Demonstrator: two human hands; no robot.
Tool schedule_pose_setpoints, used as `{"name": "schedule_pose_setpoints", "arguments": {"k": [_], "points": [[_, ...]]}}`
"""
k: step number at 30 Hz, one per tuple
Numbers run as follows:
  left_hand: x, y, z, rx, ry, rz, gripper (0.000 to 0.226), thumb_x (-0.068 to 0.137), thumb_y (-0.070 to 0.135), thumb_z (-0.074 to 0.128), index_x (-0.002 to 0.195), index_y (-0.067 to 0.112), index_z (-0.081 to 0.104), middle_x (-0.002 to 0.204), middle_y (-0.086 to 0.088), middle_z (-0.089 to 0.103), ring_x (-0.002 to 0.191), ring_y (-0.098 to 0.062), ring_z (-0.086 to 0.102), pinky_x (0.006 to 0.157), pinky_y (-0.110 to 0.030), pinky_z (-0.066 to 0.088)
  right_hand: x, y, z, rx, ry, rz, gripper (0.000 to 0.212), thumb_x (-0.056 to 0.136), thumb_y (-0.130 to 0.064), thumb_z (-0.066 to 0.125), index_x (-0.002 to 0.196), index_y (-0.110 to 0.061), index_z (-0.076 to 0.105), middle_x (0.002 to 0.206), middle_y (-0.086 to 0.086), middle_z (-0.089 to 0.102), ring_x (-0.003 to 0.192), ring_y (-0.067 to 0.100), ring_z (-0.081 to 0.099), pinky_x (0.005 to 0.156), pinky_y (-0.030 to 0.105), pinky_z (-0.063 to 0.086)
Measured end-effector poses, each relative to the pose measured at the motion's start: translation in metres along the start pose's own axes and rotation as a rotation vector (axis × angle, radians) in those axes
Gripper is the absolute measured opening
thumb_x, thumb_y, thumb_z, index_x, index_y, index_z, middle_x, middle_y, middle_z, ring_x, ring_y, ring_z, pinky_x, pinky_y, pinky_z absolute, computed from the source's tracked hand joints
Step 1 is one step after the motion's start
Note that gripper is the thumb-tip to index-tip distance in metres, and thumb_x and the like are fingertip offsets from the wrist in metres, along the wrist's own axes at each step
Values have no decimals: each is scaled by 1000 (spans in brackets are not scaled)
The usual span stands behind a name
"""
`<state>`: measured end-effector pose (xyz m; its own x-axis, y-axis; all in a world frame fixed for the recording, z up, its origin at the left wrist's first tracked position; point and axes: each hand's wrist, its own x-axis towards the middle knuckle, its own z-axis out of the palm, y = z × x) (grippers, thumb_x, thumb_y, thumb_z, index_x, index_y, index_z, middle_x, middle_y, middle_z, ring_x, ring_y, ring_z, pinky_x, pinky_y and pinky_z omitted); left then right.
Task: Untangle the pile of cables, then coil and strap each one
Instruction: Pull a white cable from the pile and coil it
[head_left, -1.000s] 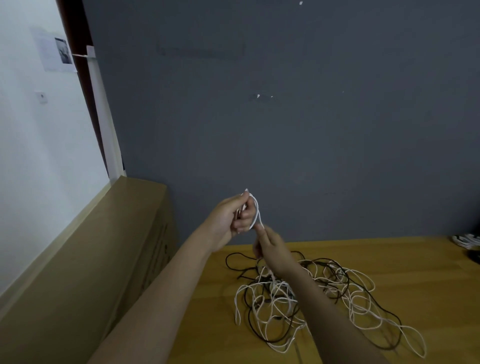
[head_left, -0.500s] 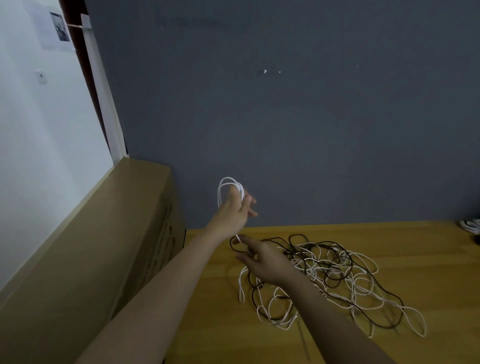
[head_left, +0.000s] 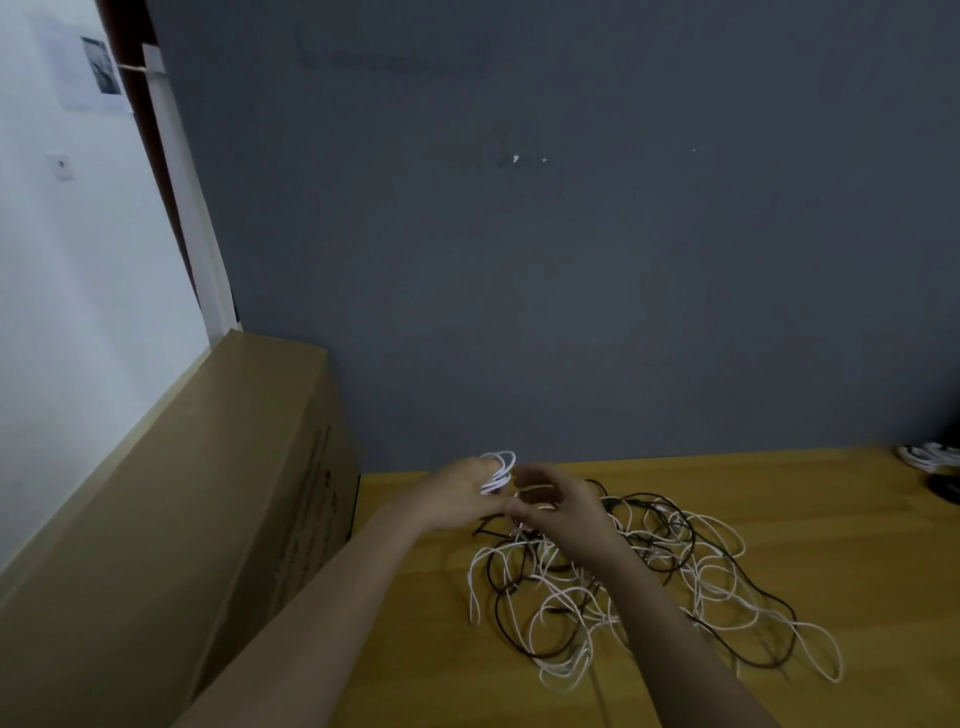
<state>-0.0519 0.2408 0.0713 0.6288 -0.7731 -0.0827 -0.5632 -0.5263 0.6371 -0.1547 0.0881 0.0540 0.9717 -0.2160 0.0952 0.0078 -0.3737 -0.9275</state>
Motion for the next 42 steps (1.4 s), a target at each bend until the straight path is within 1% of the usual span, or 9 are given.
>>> {"name": "schedule_pose_setpoints", "arguments": {"k": [2,8,15,23,27,33,36,39,42], "points": [[4,1,0,-30,26,10,37,83,54,64,103,25,53,126,-3,57,94,-8,54,74,-23,41,-2,-1,1,118,-23,35,25,83,-14,73,104,-23,63,102,4,68,83,14,70,69,25,57],[2,2,-5,-126,97,-30,53,86,50,62,116,7,56,136,-8,52,119,-21,55,101,-44,44,-2,-7,-3,208,15,79,17,87,-8,68,104,-8,66,82,6,71,67,10,65,62,21,51],[5,15,-11,93,392,-48,35,91,51,52,80,19,49,79,3,55,73,-18,55,54,-30,35,1,-14,-2,514,-27,157,19,91,-1,52,105,-14,52,62,-1,53,53,11,53,55,27,35],[8,6,-42,-147,745,-164,37,96,44,49,100,8,52,122,-8,61,100,-27,59,73,-33,43,-12,14,-13,209,111,74,9,83,-23,69,90,-18,70,81,2,68,74,13,62,69,23,53],[8,5,-57,-103,771,-187,38,95,45,50,88,8,46,95,-2,54,81,-21,49,63,-33,34,-12,28,-11,219,234,76,13,92,-16,60,88,-18,72,65,0,59,62,11,53,60,23,47],[7,17,-55,-235,790,-153,33,97,42,49,101,9,53,112,-6,57,103,-27,55,70,-29,34,-2,15,-14,-9,165,127,33,102,-26,39,76,-16,57,66,-10,53,64,7,48,57,14,37],[6,21,-63,-267,788,-122,32,98,42,45,89,13,55,92,0,54,78,-17,54,54,-23,30,12,6,-30,-486,309,13,30,100,-32,44,84,-19,65,88,-6,48,90,13,40,78,26,32],[11,37,-78,-311,764,-94,38,100,44,39,76,17,52,73,-1,51,60,-15,49,50,-25,28,32,-20,-45,-663,384,-104,28,99,-28,48,96,-10,69,96,3,44,86,20,45,75,31,38],[20,64,-98,-361,723,-32,44,102,42,33,67,18,45,109,-23,62,96,-37,60,70,-35,42,55,-63,-64,-592,536,-182,25,100,-23,48,98,-7,68,98,9,51,75,28,53,64,33,38]]}}
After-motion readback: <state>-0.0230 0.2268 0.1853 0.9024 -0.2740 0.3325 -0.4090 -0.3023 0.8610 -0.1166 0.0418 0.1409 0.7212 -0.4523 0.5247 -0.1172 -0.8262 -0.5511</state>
